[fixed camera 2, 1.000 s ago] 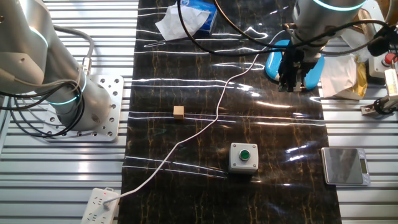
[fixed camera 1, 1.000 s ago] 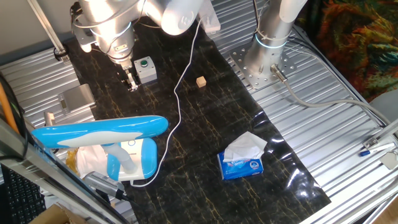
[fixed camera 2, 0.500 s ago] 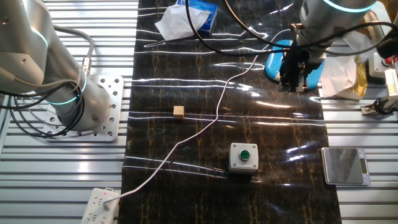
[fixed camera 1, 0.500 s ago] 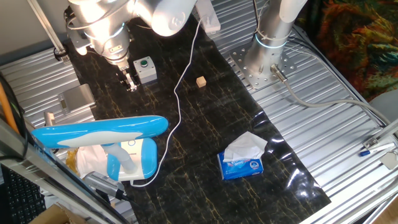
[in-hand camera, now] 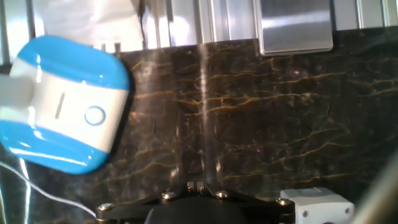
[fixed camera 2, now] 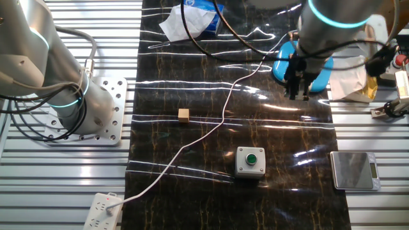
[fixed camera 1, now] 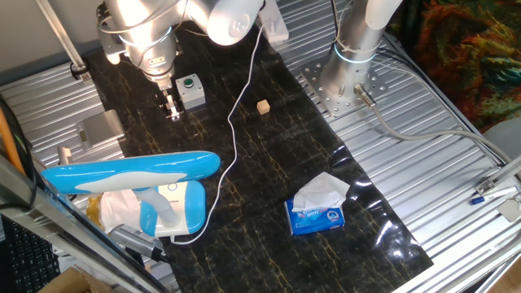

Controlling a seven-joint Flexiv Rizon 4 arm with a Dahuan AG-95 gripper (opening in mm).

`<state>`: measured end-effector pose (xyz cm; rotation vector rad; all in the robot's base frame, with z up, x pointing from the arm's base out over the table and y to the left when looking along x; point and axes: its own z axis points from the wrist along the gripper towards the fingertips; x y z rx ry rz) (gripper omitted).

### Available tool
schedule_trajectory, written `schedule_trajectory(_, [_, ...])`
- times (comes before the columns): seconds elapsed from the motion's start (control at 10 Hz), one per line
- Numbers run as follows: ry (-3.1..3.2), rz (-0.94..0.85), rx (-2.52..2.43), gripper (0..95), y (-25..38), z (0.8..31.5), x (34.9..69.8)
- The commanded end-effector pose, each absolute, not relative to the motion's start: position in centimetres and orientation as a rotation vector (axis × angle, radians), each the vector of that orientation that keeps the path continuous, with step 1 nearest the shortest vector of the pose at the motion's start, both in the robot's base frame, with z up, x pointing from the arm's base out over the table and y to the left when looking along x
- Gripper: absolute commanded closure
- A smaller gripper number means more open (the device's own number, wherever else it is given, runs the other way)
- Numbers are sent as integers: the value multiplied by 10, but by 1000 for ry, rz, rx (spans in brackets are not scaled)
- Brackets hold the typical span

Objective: Turn off the desk lamp by pressing the button

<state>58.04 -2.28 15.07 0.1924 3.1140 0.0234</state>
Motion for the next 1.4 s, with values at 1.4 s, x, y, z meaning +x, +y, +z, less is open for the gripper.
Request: schedule_trajectory(1.4, [3124,107,405,950,40,131,682])
